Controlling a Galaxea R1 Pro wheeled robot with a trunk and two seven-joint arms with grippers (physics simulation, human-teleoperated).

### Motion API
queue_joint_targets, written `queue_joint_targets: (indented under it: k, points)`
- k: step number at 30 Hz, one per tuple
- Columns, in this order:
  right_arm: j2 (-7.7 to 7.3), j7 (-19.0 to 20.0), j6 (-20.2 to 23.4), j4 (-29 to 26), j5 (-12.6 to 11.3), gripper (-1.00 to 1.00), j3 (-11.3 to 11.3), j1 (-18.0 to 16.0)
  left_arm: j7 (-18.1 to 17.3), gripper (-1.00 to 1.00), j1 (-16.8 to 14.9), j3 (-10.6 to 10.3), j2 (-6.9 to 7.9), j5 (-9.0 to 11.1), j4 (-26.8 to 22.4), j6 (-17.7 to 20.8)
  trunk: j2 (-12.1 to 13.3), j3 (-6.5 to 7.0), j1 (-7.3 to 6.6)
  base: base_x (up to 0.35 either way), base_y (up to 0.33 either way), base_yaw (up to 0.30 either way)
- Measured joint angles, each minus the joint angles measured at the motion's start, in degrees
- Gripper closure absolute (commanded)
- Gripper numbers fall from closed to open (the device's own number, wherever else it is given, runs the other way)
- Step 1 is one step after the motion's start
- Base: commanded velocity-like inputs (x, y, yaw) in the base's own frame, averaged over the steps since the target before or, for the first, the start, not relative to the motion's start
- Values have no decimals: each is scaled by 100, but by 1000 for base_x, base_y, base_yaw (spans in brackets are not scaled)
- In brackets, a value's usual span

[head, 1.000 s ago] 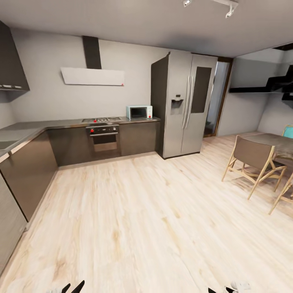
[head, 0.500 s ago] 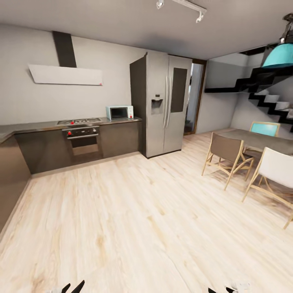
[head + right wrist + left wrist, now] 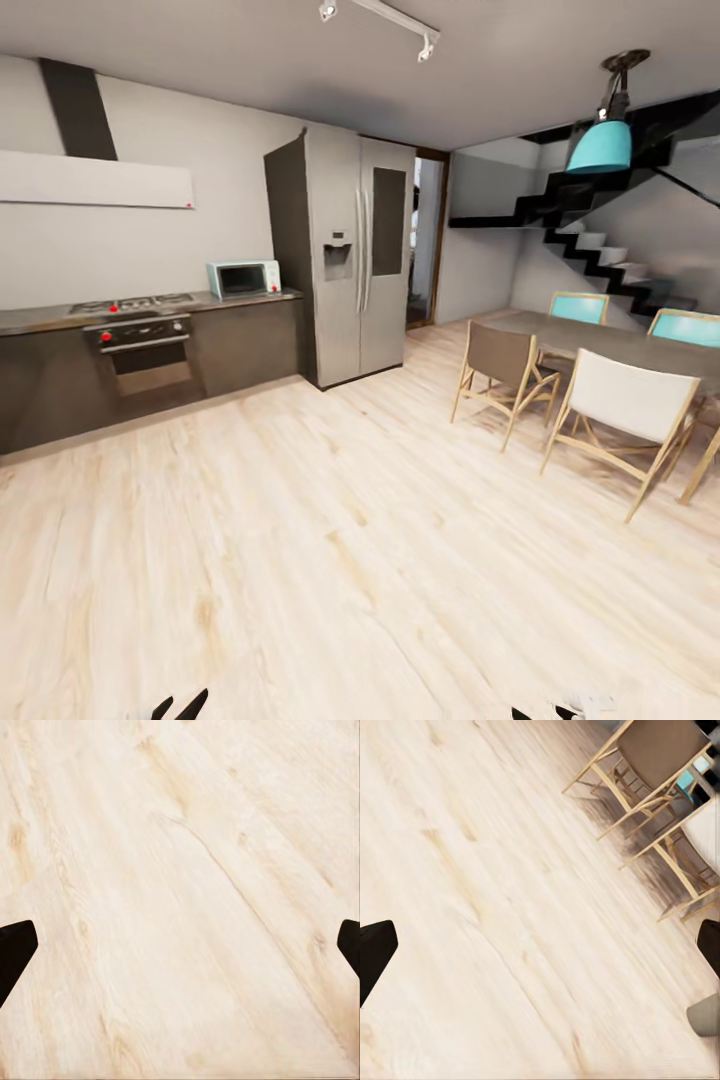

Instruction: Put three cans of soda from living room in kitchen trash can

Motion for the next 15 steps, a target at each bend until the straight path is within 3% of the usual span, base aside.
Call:
queue_joint_targets:
  k: [15]
  points:
    - [0,0,2,0,0,-100,0,0,-3,-100,0,1,0,3,0,0,0,0,0,0,0,-300]
